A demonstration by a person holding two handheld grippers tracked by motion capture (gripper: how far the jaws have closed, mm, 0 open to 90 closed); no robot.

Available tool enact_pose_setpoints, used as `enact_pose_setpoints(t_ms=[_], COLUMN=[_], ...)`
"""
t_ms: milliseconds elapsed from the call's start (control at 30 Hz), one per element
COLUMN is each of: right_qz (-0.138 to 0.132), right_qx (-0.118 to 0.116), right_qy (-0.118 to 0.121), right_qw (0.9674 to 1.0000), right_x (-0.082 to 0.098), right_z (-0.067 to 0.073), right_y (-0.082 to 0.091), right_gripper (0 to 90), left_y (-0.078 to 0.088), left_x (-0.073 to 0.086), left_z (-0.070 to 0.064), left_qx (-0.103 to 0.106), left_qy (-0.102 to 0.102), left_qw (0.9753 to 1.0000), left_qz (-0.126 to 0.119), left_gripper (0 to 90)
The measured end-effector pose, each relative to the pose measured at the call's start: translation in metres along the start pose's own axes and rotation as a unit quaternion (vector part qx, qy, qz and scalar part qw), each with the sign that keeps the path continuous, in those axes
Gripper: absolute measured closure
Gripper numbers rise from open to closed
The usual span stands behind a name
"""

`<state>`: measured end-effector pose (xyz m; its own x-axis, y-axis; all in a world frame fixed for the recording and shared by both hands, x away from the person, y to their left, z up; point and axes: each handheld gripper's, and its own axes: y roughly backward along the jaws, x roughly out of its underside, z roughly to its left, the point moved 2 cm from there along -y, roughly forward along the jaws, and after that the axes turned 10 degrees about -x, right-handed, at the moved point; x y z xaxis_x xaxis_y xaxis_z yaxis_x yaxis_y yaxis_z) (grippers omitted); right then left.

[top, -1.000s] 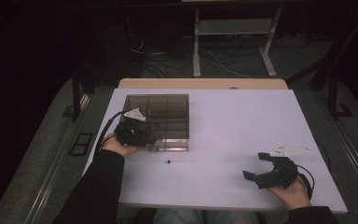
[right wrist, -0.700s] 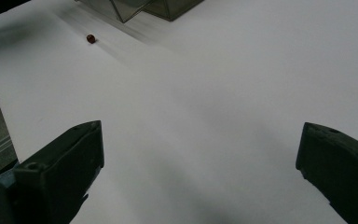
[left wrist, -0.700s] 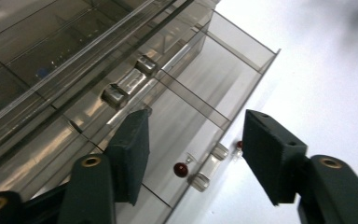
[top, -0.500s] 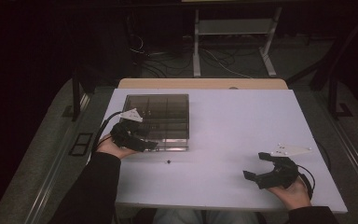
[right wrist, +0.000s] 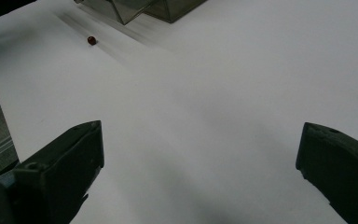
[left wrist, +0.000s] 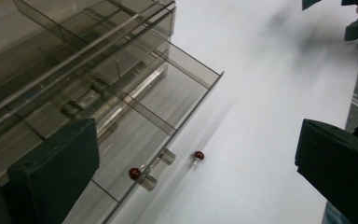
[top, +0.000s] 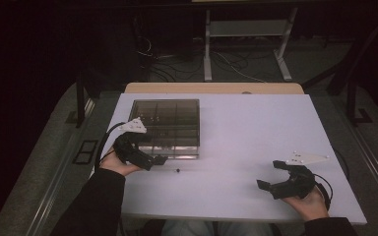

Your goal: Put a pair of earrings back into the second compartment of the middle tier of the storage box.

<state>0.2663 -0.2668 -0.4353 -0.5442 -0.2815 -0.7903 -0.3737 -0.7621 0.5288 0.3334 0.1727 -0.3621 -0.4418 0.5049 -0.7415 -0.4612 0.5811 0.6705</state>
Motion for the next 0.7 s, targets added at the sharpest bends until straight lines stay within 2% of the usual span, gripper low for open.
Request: enact_pose_setpoints(t_ms=[100,500,700], right_qz=[0.0,0.003,0.004], right_qx=[0.0,-0.002,-0.004], right_qy=[0.0,0.0,0.001], right_qw=[1.0,1.0,1.0], right_x=[0.0,0.0,0.001], right_z=[0.0,0.0,0.0], right_y=[0.0,-0.001,-0.001], right_gripper=[0.5,0.5,0.5], left_y=[-0.001,-0.008,-0.018], left_x=[0.006,0.019,0.026], left_z=[-0.006,-0.019,-0.029], left_qx=[0.003,0.011,0.021], left_qy=[-0.009,-0.016,-0.027], left_qw=[1.0,0.9998,0.9994], left_qz=[0.001,-0.002,0.006], left_gripper=[0.0,0.0,0.0])
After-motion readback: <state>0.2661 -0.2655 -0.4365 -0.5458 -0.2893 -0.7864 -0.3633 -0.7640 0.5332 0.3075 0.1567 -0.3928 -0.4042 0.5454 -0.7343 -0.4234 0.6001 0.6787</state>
